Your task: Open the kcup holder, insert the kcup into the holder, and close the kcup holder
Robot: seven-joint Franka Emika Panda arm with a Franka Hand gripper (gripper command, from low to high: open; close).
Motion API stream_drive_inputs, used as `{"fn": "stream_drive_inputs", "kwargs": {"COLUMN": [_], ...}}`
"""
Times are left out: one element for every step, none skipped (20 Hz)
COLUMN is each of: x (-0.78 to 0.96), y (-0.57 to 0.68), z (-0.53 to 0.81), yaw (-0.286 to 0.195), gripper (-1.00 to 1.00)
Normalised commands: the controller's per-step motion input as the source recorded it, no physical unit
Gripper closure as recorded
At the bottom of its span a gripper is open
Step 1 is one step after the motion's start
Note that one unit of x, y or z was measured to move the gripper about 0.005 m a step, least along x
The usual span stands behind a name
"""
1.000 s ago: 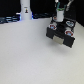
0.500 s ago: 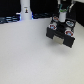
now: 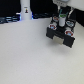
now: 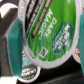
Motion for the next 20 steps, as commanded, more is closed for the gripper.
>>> {"fn": "stream_drive_inputs", "kwargs": {"x": [0.04,0.03,0.04,0.05,0.05,0.06,0.06,0.06,0.04,0.06,0.04,0.03,0.02,0.05,0.05,0.1,0.15,0.15,0.19,0.19], "y": [0.22,0.15,0.11,0.07,0.06,0.06,0.09,0.09,0.09,0.14,0.16,0.13,0.13,0.16,0.15,0.17,0.14,0.1,0.05,0.0], "z": [-0.21,-0.23,-0.25,-0.29,-0.28,-0.3,-0.27,-0.23,-0.16,-0.12,-0.08,-0.05,-0.03,0.0,0.0,0.2,0.24,0.34,0.32,0.32], "yaw": [0.003,0.0,0.0,0.0,0.0,0.0,0.0,0.0,0.0,0.012,0.026,0.033,0.049,0.058,0.065,0.088,0.127,0.163,0.158,0.152], "gripper": [1.0,1.0,1.0,1.0,1.0,1.0,1.0,1.0,1.0,1.0,1.0,1.0,1.0,1.0,-1.0,-1.0,-1.0,-1.0,-1.0,-1.0]}}
